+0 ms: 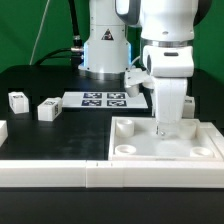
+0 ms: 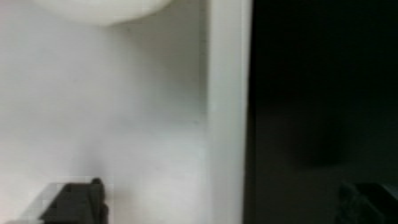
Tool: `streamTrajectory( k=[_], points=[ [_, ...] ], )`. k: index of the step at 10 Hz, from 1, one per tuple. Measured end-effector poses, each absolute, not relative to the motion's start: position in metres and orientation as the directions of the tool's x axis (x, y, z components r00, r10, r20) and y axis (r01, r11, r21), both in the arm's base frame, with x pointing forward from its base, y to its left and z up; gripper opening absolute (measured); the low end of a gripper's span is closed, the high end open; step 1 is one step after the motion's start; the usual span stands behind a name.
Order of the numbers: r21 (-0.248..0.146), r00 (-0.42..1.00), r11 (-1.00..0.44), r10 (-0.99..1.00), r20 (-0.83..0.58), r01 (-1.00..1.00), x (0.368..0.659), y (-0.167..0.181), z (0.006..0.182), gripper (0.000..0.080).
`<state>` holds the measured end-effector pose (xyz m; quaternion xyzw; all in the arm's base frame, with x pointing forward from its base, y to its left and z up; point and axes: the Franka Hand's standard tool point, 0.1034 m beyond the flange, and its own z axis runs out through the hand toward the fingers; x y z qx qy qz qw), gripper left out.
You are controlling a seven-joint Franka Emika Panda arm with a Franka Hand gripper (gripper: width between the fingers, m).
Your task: Assemble one leg
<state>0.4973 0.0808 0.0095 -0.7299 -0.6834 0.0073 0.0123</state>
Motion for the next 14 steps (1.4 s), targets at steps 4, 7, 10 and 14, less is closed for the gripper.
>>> streamTrajectory(
  k=[4, 7, 10, 14],
  points=[
    [0.019, 0.241, -0.24, 0.971, -0.002, 0.97, 0.478, 0.106, 0.052, 0.0649],
    [0.024, 0.28, -0.28, 0.96, -0.001, 0.96, 0.47, 0.119, 0.058, 0.0649],
    [0.019, 0.439, -0.439, 0.899, 0.007, 0.898, 0.47, 0.119, 0.058, 0.0649],
    [-0.002, 0.786, -0.786, 0.618, 0.024, 0.618, 0.453, 0.125, 0.054, 0.0649]
  ],
)
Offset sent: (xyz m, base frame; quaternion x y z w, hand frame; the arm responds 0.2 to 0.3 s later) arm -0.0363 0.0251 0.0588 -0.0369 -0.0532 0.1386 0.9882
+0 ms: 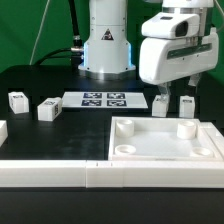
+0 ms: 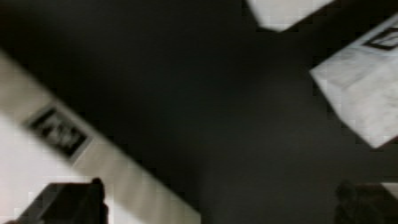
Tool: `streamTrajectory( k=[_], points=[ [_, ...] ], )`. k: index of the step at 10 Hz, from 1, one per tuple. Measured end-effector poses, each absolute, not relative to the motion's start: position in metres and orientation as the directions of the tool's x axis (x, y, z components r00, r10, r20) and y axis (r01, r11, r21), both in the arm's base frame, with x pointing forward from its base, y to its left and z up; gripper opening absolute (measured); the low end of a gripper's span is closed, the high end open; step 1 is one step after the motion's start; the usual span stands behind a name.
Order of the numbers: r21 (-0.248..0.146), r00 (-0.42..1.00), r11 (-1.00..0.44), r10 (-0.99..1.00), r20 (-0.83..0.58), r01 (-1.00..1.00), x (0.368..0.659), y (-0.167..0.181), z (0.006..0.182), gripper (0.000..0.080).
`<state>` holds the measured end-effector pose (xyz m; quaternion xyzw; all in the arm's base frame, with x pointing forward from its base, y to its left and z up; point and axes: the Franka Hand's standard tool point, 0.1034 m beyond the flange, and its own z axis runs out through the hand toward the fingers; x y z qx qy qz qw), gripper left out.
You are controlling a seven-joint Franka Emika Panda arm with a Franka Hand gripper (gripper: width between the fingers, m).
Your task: Assemble one leg
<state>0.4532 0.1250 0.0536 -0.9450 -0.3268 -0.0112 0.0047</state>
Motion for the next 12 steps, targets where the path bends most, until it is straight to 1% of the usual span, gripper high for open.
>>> streamTrajectory(
  k=[2, 3, 5, 7, 8, 10, 11, 12],
  points=[
    [-0.024, 0.926, -0.926, 0.376, 0.021, 0.376, 0.441, 0.137, 0.05, 0.0649],
    [-0.036, 0.962, -0.962, 0.272, 0.018, 0.272, 0.433, 0.145, 0.047, 0.0649],
    [-0.053, 0.997, -0.996, 0.073, -0.001, 0.073, 0.425, 0.156, 0.045, 0.0649],
    [-0.066, 0.996, -0.994, -0.088, -0.016, -0.089, 0.424, 0.159, 0.045, 0.0649],
    [-0.069, 0.993, -0.991, -0.114, -0.019, -0.115, 0.424, 0.16, 0.045, 0.0649],
    [-0.058, 0.994, -0.993, -0.095, -0.053, -0.098, 0.421, 0.158, 0.044, 0.0649],
    [-0.036, 0.984, -0.993, -0.11, -0.138, -0.116, 0.414, 0.155, 0.042, 0.0649],
    [-0.023, 0.973, -0.994, -0.103, -0.208, -0.11, 0.412, 0.155, 0.04, 0.0649]
  ],
)
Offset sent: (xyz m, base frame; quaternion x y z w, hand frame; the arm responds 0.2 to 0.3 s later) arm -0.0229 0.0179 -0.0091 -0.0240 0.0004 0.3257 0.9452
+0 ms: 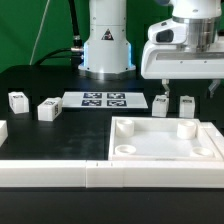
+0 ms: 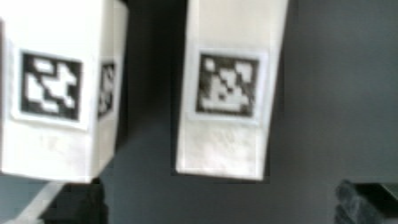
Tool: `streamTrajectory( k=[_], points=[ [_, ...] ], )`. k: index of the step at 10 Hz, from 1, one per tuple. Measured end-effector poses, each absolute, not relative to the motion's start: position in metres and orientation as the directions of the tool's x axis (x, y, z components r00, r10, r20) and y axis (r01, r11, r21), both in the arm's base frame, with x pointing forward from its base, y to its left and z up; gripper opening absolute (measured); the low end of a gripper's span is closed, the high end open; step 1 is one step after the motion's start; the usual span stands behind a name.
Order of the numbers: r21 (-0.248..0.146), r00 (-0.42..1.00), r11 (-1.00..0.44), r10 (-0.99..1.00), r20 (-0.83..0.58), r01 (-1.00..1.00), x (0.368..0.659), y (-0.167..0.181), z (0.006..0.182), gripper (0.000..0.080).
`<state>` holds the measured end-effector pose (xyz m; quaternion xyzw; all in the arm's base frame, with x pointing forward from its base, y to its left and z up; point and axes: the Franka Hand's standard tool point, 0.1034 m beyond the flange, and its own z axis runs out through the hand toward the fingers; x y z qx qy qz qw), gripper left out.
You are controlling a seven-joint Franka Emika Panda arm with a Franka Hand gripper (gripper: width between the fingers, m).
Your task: Assemble one leg
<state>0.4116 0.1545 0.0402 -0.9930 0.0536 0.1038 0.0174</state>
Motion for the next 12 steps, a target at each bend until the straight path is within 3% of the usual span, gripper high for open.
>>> streamTrajectory(
  k=[3, 6, 9, 12],
  points=[
    [-0.004, 0.901, -0.997, -0.067, -0.429, -0.076, 0.405, 0.154, 0.039, 0.0649],
    [-0.051, 0.769, -0.994, -0.038, -0.638, -0.092, 0.401, 0.165, 0.037, 0.0649],
    [-0.048, 0.597, -0.994, -0.018, -0.802, -0.094, 0.394, 0.171, 0.033, 0.0649],
    [-0.047, 0.606, -0.994, -0.025, -0.795, -0.102, 0.397, 0.169, 0.022, 0.0649]
  ],
)
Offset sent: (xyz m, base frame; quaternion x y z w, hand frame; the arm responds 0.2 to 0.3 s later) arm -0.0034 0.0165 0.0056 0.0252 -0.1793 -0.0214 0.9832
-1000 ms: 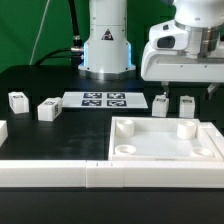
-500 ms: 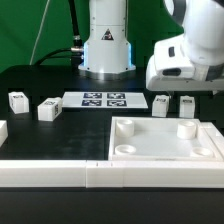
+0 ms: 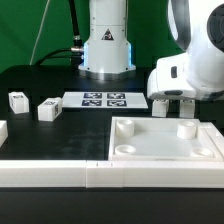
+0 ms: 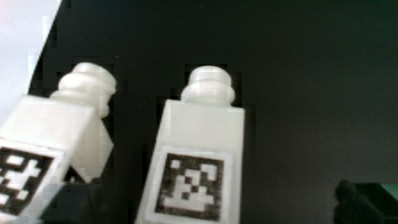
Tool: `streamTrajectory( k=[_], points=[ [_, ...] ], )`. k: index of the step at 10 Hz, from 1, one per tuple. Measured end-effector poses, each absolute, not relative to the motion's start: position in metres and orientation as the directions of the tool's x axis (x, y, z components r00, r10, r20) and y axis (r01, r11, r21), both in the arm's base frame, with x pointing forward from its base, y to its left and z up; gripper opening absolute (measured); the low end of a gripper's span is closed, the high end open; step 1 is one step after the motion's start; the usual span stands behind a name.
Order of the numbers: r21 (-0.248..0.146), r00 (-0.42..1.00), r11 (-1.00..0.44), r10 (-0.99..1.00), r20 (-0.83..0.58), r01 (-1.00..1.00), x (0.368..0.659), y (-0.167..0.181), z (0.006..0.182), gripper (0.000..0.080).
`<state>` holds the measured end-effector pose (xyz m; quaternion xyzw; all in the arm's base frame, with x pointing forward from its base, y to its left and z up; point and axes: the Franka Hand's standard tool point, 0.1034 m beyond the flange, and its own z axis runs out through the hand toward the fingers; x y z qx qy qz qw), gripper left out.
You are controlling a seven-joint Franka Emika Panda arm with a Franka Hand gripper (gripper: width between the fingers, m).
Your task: Assemble one leg
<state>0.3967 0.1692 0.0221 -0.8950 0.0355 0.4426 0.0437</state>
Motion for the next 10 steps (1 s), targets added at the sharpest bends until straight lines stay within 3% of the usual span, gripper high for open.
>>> streamTrajectory(
  k=[7, 9, 10],
  points=[
    [-0.03, 0.589, -0.994, -0.04, -0.807, -0.11, 0.385, 0.167, 0.011, 0.0649],
    [-0.031, 0.589, -0.993, -0.04, -0.807, -0.11, 0.385, 0.167, 0.01, 0.0379],
    [-0.031, 0.589, -0.993, -0.04, -0.807, -0.11, 0.385, 0.167, 0.01, 0.0287]
  ],
)
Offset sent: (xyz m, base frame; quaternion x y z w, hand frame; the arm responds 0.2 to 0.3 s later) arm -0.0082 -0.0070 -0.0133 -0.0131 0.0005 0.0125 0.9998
